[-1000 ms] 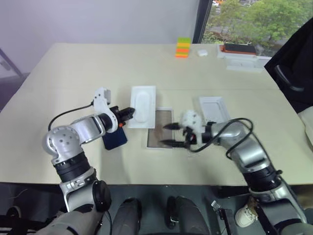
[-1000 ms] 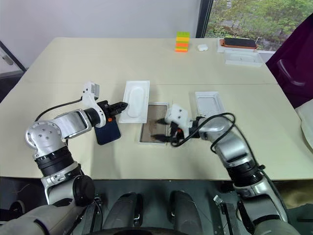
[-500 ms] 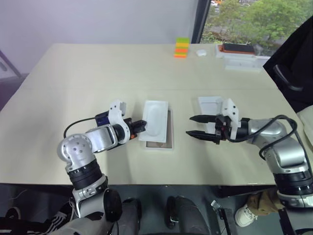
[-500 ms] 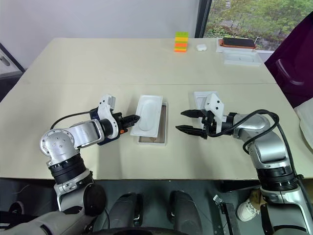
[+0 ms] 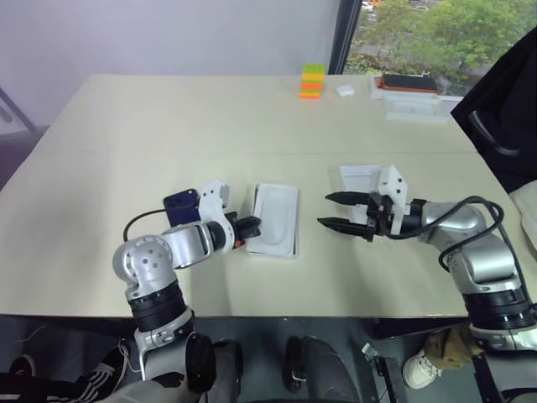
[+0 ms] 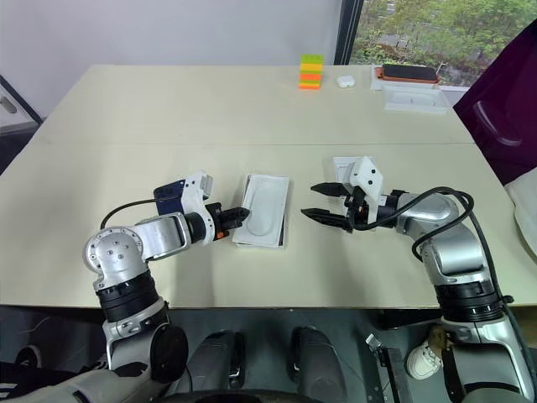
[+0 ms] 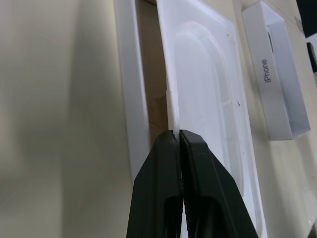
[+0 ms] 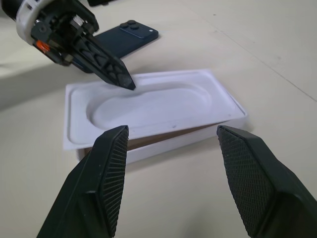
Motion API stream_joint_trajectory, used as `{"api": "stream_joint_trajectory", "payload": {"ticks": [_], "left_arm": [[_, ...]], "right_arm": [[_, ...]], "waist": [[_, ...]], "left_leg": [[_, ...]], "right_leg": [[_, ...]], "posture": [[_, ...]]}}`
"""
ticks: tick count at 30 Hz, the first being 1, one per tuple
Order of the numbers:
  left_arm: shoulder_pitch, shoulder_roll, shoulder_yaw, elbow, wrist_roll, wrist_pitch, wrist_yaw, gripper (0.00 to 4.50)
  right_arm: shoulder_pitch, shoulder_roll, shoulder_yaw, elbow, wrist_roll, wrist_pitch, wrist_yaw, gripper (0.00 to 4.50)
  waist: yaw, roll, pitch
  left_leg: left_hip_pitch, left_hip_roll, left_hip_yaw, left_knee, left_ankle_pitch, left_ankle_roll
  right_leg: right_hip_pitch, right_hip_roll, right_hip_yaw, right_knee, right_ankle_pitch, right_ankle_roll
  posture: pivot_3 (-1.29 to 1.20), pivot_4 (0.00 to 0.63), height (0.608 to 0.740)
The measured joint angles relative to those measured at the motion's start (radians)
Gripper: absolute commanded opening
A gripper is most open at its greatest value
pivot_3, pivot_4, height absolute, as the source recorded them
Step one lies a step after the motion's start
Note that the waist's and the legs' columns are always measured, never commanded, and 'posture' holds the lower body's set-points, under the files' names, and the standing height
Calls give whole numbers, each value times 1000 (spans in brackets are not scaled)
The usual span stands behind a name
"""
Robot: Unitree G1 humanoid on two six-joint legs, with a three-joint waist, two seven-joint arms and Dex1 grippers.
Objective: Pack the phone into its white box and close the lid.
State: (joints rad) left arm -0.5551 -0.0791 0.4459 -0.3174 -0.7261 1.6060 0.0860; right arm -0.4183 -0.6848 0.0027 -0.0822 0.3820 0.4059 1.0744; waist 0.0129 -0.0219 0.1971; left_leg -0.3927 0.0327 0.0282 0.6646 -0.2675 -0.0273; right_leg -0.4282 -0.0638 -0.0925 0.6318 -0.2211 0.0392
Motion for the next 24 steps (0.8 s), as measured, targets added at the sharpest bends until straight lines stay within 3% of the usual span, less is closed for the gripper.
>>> {"api": "stream_joint_trajectory", "payload": {"ticks": [5, 24], "left_arm": [[-8, 1, -10, -16, 12, -1, -18, 3489], [-107, 103, 4, -58, 9, -3, -140, 3489]], "right_arm": [[0, 1, 11, 8, -7, -9, -4, 3035], [-62, 53, 49, 90, -44, -45, -25, 3035]], "waist": [[0, 0, 0], [-3, 0, 0]], "left_leg": [[0, 0, 0, 0, 0, 0], [0, 0, 0, 0, 0, 0]], "right_leg": [[0, 0, 0, 0, 0, 0], [0, 0, 0, 0, 0, 0]], "posture": [[0, 150, 740], [0, 150, 740]]}}
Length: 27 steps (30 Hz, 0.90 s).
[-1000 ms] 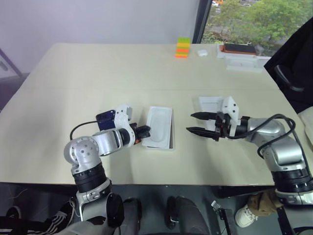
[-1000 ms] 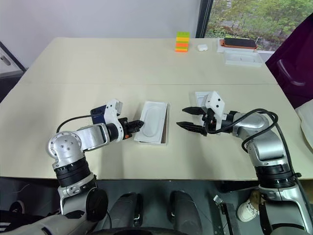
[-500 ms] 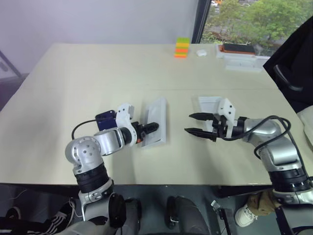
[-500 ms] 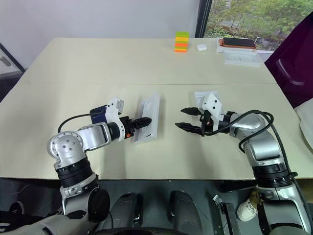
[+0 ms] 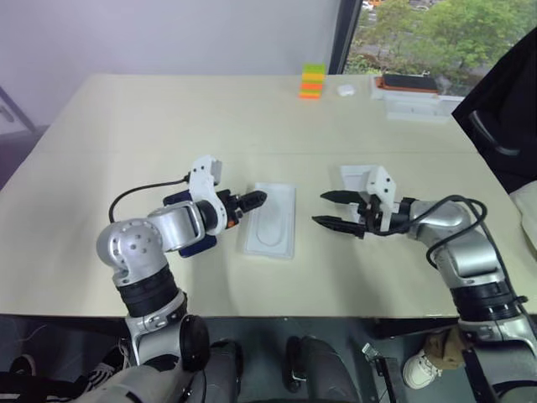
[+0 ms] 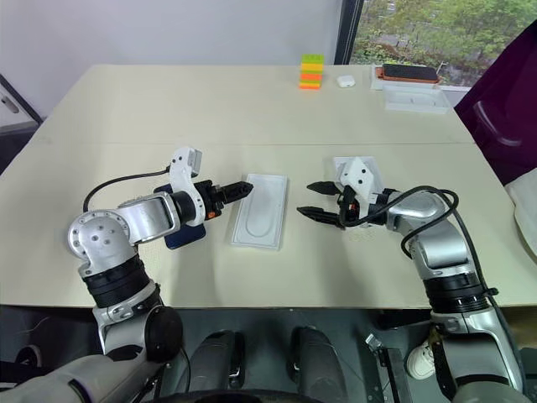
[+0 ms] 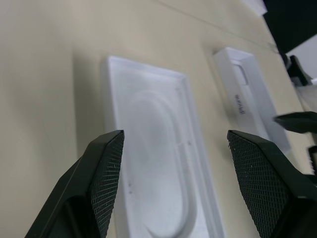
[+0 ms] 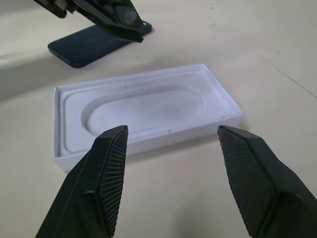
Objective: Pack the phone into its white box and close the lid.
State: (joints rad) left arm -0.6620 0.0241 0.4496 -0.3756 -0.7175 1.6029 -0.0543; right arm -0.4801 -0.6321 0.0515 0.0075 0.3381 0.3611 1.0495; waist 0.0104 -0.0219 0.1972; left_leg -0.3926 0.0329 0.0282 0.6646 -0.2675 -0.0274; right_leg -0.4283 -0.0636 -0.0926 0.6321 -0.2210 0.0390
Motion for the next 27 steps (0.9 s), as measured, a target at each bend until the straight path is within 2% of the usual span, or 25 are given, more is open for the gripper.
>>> {"api": "stream_joint_trajectory", "payload": {"ticks": [2, 5, 9, 13, 19, 27], "left_arm": [[10, 87, -37, -26, -16, -31, -60, 3489], [109, 306, -141, -68, 12, -199, -198, 3552], [294, 490, -209, -57, 69, -486, -435, 3552], [397, 601, -224, 0, 121, -719, -612, 3552], [429, 595, -188, 49, 114, -891, -703, 3552], [464, 596, -195, 60, 121, -961, -711, 3552]], "right_arm": [[-23, 14, 4, 0, -5, 6, -19, 3035], [-51, 49, 13, -2, -22, 21, -73, 2175], [-81, 110, 58, -4, -71, 41, -153, 85], [-90, 156, 132, -33, -128, 42, -199, 36], [-101, 197, 226, -32, -211, 50, -240, 36], [-107, 213, 404, 53, -426, -29, -279, 36]], "waist": [[-3, 0, 0], [-10, 1, 0], [-6, 1, 0], [5, 2, 0], [2, 2, 0], [0, 2, 0]], "left_leg": [[1, 0, 0, 0, 0, 0], [2, 1, 0, -3, 0, 0], [0, 1, 1, -2, 0, -1], [-1, 1, 1, -2, 0, -1], [-4, 0, 2, -1, 0, 0], [-4, 2, 2, -1, 0, 1]], "right_leg": [[0, 0, 0, 0, 0, 0], [-1, 1, 1, 1, 2, -4], [-3, 1, 1, 0, 2, -4], [-3, -1, 1, -1, 0, -8], [-4, -2, 1, -2, 2, -5], [-6, 1, 1, 0, 3, -5]], "posture": [[0, 150, 740], [0, 150, 740], [0, 150, 740], [0, 150, 740], [0, 150, 740], [0, 150, 740]]}}
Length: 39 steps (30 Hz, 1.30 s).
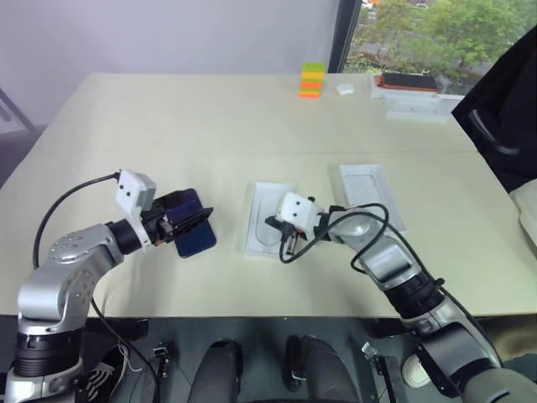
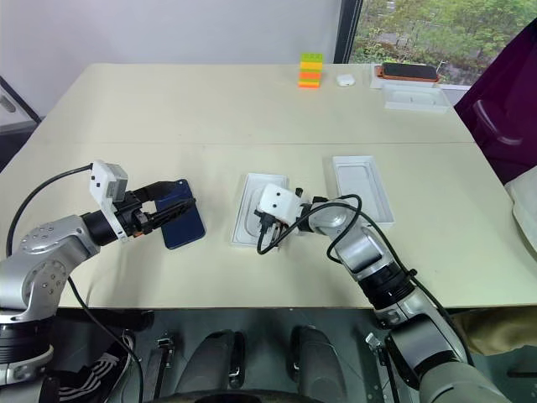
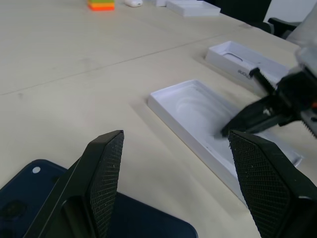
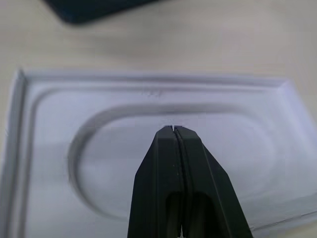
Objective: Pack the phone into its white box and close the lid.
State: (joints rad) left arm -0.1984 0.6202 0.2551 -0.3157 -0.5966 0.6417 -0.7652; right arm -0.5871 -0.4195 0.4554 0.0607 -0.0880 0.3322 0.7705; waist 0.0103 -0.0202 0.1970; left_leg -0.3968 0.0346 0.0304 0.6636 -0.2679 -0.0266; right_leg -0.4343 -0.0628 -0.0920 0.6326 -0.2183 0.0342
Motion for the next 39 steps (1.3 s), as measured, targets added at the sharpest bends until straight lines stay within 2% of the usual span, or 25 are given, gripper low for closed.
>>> {"api": "stream_joint_trajectory", "payload": {"ticks": [8, 18, 25, 31, 39], "left_arm": [[8, 0, -10, 0, 0, -18, 10, 3552], [3, 29, -10, 53, -5, -11, 0, 3552], [0, 61, 17, 119, -26, 12, -1, 3552], [0, 88, 89, 158, -56, 59, 4, 3552], [39, 117, 209, 223, -181, 240, 16, 3552]], "right_arm": [[-20, -2, 29, 3, -89, -52, 14, 36], [-66, 5, -187, -7, 107, 47, 89, 36], [-86, 14, -201, -3, 114, 47, 87, 36], [-98, 41, -200, 6, 113, 44, 78, 36], [-111, 115, -166, 35, 104, 24, 45, 36]], "waist": [[0, 0, 0], [0, 0, 0], [-4, 0, 0], [-5, 0, 0], [-19, 0, 0]], "left_leg": [[1, 0, 0, 0, 0, 0], [0, 0, 0, 0, 0, 0], [0, 1, 0, 0, 0, 0], [0, 1, 0, 0, 0, 0], [0, 1, -1, 0, 0, 0]], "right_leg": [[0, 0, 0, 0, 0, 0], [0, 0, 0, 0, 0, 0], [-1, 0, 0, 0, 0, 0], [-1, 0, 0, 0, 0, 0], [-1, 0, -1, 1, 0, 0]], "posture": [[0, 150, 740], [0, 150, 740], [0, 150, 740], [0, 150, 740], [0, 150, 740]]}}
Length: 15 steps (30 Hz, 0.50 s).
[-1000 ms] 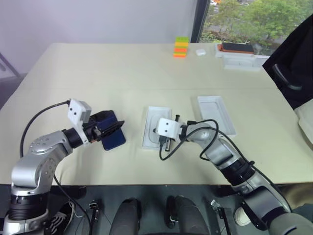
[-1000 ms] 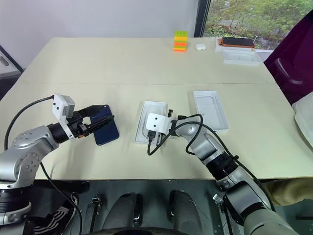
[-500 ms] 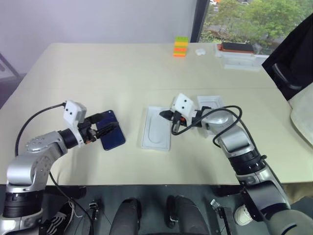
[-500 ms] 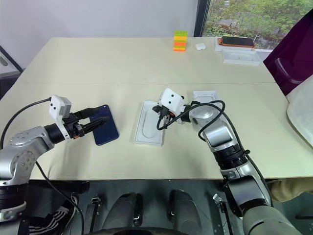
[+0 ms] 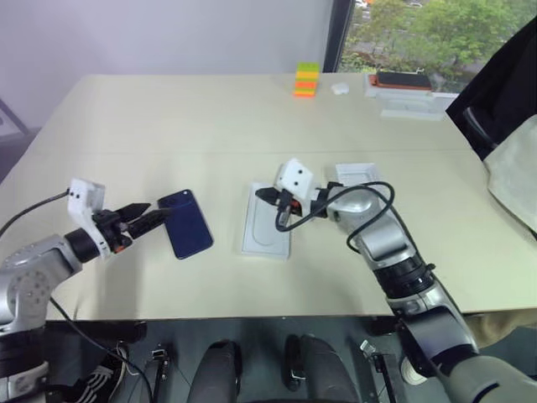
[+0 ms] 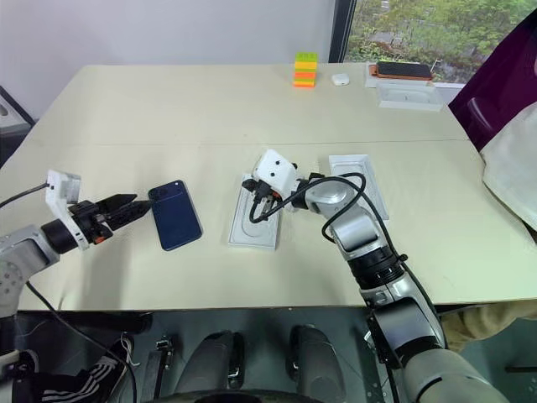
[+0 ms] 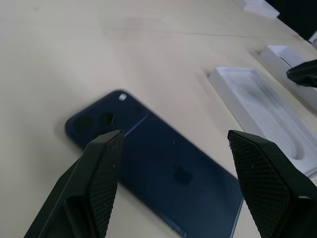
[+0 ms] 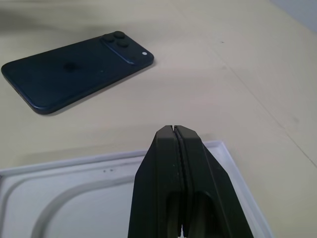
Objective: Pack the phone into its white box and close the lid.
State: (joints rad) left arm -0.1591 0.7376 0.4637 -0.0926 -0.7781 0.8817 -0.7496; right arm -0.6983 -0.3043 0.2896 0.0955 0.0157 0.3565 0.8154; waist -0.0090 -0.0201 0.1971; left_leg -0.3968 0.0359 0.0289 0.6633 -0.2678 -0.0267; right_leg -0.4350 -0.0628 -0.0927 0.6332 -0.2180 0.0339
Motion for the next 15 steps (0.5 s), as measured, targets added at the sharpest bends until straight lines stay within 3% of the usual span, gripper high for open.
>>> {"api": "stream_joint_trajectory", "payload": {"ticks": [7, 15], "left_arm": [[-16, -17, 51, 18, -98, 133, 75, 3552], [-79, -89, 109, 98, -173, 259, 236, 3552]], "right_arm": [[-44, 42, 7, 49, -18, -27, -36, 36], [-87, 136, 124, 159, -132, -87, -114, 36]], "waist": [[-4, 0, 0], [-6, 0, 0]], "left_leg": [[0, 0, 0, 0, 0, 0], [0, 0, 0, 0, 0, 0]], "right_leg": [[0, 0, 1, 0, 0, 0], [0, -1, 2, 1, 0, 0]], "posture": [[0, 150, 740], [0, 150, 740]]}}
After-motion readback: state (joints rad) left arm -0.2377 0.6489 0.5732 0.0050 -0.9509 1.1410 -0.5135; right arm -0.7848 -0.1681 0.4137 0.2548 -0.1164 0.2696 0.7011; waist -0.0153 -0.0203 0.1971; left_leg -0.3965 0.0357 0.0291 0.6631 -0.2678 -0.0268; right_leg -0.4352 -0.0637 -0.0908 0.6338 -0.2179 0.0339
